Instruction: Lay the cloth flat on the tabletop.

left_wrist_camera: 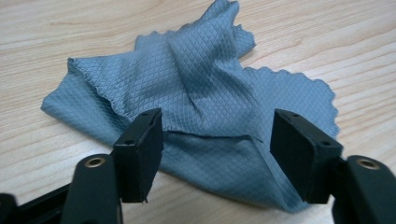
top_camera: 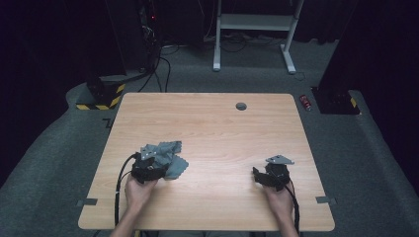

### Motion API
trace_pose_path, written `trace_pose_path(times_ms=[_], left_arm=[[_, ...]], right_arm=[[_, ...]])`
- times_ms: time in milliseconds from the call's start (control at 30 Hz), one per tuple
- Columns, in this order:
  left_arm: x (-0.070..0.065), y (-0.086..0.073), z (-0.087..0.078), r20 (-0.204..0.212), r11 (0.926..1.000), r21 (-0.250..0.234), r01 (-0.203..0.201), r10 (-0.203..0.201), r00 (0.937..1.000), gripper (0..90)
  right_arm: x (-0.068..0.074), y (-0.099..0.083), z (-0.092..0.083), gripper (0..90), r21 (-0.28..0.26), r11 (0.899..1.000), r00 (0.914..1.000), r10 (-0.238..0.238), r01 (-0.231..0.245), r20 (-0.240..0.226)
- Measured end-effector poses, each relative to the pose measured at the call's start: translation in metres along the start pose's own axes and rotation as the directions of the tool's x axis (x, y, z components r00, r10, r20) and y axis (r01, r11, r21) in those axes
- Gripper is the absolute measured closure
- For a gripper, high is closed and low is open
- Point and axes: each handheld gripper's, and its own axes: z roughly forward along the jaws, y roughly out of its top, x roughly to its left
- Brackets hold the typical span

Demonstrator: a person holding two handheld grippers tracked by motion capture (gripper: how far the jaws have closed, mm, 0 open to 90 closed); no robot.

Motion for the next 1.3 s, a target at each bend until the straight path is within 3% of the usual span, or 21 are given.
trace_pose_path(times_ms=[167, 400, 467, 767, 1067, 1300], left_arm=[[0.002, 0.001, 0.008, -0.002, 0.9993, 0.032, 0.018, -0.018, 0.9998, 40.5], [0.002, 0.001, 0.01, 0.001, 0.9989, 0.047, 0.0, 0.0, 1.0, 51.0], [0.004, 0.001, 0.009, 0.001, 0.9989, 0.046, 0.003, -0.003, 1.0, 61.6], [0.006, 0.001, 0.007, 0.021, 0.9994, 0.032, 0.015, -0.015, 0.9997, 83.4], [0.005, 0.003, 0.001, 0.053, 0.9999, -0.001, 0.017, -0.017, 0.9985, 85.4], [-0.008, 0.019, -0.006, 0.092, 0.998, -0.047, -0.041, 0.046, 0.9947, 85.6]], right_arm=[[0.0, 0.0, 0.0, 27.0, 0.0, 1.0, 1.0, 0.0, 0.0, 0.0], [0.0, 0.0, 0.0, 27.0, 0.0, 1.0, 1.0, 0.0, 0.0, 0.0], [0.0, 0.0, 0.0, 27.0, 0.0, 1.0, 1.0, 0.0, 0.0, 0.0], [0.0, 0.0, 0.0, 27.0, 0.0, 1.0, 1.0, 0.001, -0.001, 0.0], [0.0, 0.0, 0.0, 27.0, 0.001, 1.0, 1.0, 0.003, -0.003, 0.0], [0.0, 0.0, 0.0, 27.0, 0.001, 1.0, 1.0, 0.003, -0.003, 0.0]])
